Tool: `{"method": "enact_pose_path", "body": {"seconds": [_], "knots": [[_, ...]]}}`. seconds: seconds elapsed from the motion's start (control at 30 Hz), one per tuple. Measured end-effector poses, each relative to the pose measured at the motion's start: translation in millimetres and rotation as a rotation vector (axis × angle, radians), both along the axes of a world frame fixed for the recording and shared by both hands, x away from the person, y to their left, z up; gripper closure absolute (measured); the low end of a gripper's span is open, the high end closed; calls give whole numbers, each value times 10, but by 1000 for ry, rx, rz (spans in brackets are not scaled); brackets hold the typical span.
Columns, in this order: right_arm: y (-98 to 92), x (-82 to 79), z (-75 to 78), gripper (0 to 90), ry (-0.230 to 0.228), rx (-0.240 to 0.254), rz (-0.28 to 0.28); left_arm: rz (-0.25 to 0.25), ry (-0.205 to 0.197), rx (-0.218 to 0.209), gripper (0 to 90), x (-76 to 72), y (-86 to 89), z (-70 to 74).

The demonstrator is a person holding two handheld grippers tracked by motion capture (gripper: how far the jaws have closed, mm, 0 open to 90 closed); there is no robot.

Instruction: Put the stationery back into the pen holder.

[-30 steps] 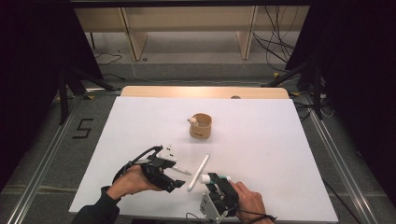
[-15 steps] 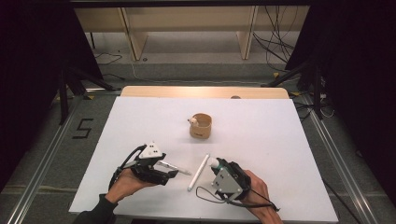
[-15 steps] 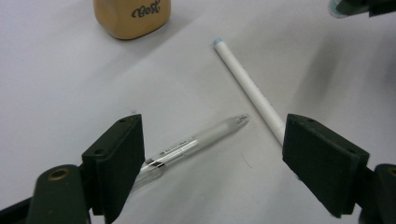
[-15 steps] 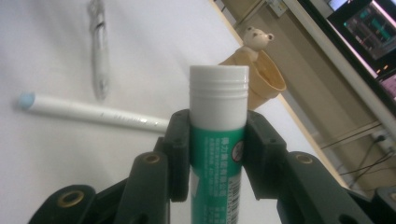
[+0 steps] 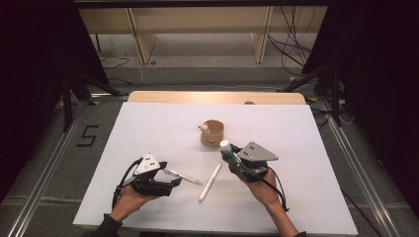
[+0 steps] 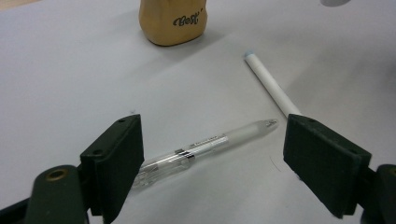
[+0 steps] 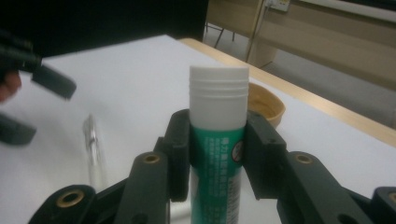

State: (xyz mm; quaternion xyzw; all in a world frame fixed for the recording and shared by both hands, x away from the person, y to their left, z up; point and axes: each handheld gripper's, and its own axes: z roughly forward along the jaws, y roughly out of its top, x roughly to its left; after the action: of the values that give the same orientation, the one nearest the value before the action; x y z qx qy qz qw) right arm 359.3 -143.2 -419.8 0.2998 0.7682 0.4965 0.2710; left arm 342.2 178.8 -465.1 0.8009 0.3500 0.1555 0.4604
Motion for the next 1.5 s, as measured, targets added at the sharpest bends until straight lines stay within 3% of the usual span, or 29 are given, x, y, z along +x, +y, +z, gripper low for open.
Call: {"method": "enact_pose_path", "body": {"seconds": [0.23,0.4,0.73,1.17,1.5], "knots": [[3,331,33,657,107,146,-31,42,-28,-48,186,-32,69,-57],[11,516,59,657,135,195,-52,53,-38,-72,184,-58,108,-59],[43,844,180,658,142,243,-105,58,-49,-73,175,-137,133,-51],[206,1142,201,657,164,274,-135,66,-49,-84,165,-179,172,-60],[343,1311,163,657,188,251,-156,67,-52,-91,164,-180,179,-53]]}}
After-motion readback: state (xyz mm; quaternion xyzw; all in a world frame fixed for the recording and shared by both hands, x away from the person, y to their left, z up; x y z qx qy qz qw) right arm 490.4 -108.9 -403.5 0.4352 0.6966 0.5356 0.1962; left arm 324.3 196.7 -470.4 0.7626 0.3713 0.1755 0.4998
